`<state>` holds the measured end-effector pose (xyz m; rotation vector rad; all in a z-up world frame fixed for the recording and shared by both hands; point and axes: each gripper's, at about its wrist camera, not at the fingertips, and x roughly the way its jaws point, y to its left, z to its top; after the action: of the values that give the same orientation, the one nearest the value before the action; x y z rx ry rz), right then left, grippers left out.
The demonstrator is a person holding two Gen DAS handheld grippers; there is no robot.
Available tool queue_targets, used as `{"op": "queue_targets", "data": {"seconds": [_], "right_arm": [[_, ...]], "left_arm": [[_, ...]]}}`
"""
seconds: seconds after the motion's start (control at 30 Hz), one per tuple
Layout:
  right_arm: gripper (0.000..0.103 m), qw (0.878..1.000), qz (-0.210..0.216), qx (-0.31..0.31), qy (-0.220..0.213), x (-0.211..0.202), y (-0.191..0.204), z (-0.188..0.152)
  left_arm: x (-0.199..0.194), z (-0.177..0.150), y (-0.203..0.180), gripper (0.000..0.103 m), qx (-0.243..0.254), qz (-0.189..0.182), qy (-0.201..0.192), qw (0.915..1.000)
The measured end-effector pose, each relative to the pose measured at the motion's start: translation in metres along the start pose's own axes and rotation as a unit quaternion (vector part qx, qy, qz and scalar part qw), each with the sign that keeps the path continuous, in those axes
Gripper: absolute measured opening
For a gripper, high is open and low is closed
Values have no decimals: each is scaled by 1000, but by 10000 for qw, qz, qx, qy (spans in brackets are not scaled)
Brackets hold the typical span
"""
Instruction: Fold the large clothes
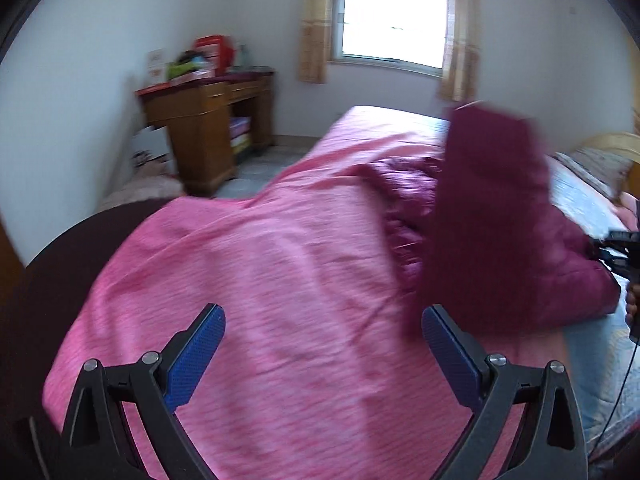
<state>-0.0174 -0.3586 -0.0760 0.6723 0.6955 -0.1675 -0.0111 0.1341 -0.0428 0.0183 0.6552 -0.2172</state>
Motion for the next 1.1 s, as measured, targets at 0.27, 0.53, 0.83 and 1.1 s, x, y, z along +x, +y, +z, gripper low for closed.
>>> {"op": "queue_targets", "data": {"seconds": [0.27,0.53,0.83,1.1], "right_arm": [[99,9914,84,-812,-1027,-74,6,-9],[99,9794,-436,-1939,-368,-41,17,-9],[67,9689,-639,-2319,574,25,19,-20],[16,9736,-702,-2164,-210,-14,21,-31]], "left_arm": [[48,32,-28,99,-88,-495,285,9983],[101,65,-37,99,-741,-1421,726,9844],[152,62,-57,99,-794,-1541,1326,9759],[129,52,-70,18,-317,-1206,898,9881]]}}
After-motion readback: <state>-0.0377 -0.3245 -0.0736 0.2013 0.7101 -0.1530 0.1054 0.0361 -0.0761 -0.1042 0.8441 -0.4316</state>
